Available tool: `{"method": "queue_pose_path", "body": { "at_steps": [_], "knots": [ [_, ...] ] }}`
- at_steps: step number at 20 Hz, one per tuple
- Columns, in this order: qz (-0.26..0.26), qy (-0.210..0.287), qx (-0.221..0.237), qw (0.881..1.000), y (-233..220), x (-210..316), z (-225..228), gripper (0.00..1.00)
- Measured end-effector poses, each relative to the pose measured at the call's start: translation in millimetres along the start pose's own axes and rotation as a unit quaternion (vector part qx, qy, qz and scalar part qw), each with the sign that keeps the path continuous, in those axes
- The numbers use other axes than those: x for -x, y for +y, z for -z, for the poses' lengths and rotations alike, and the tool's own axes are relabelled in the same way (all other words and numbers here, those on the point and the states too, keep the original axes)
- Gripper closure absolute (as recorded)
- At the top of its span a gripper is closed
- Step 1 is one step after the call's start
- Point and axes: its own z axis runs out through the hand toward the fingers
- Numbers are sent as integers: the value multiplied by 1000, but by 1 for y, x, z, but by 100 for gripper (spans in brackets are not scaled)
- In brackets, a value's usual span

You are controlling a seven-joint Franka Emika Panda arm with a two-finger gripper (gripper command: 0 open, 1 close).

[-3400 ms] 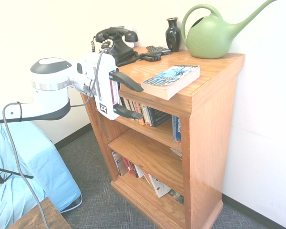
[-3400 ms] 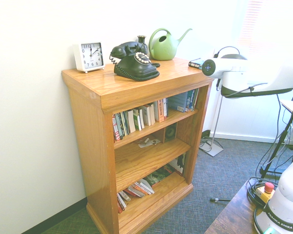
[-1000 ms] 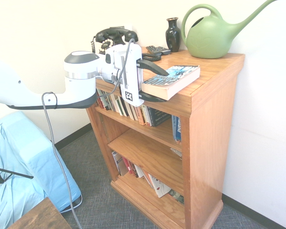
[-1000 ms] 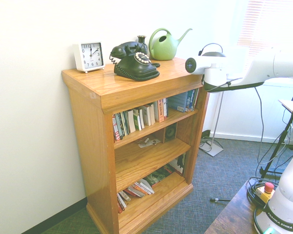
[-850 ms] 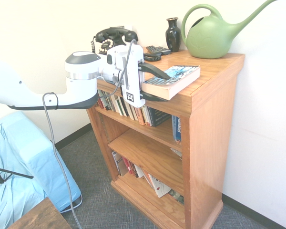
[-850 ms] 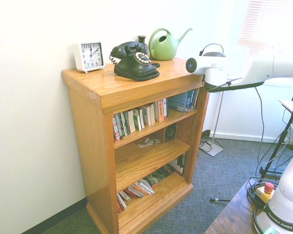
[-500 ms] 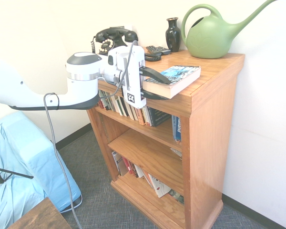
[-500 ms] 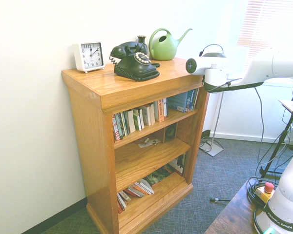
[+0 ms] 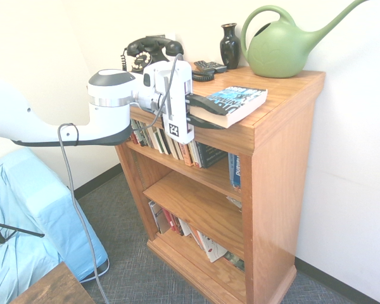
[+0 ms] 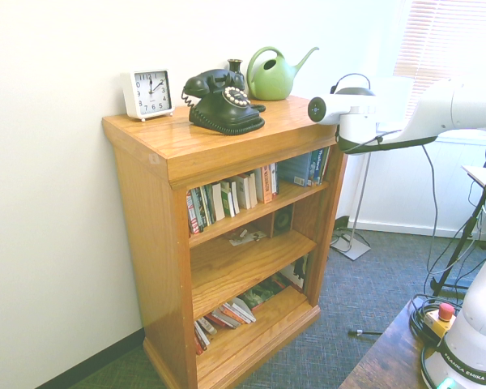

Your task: Shelf the books

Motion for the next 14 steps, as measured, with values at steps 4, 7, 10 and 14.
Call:
{"method": "queue_pose_path", "body": {
  "at_steps": [4,7,10,14],
  "knots": [
    [-2,-4,-3,1000,1,1,0,100],
    [-7,-14,-17,1000,14,13,3,100],
    [-21,-24,-31,999,40,32,9,100],
    [-47,-41,-54,997,84,57,3,100]
  ]
}}
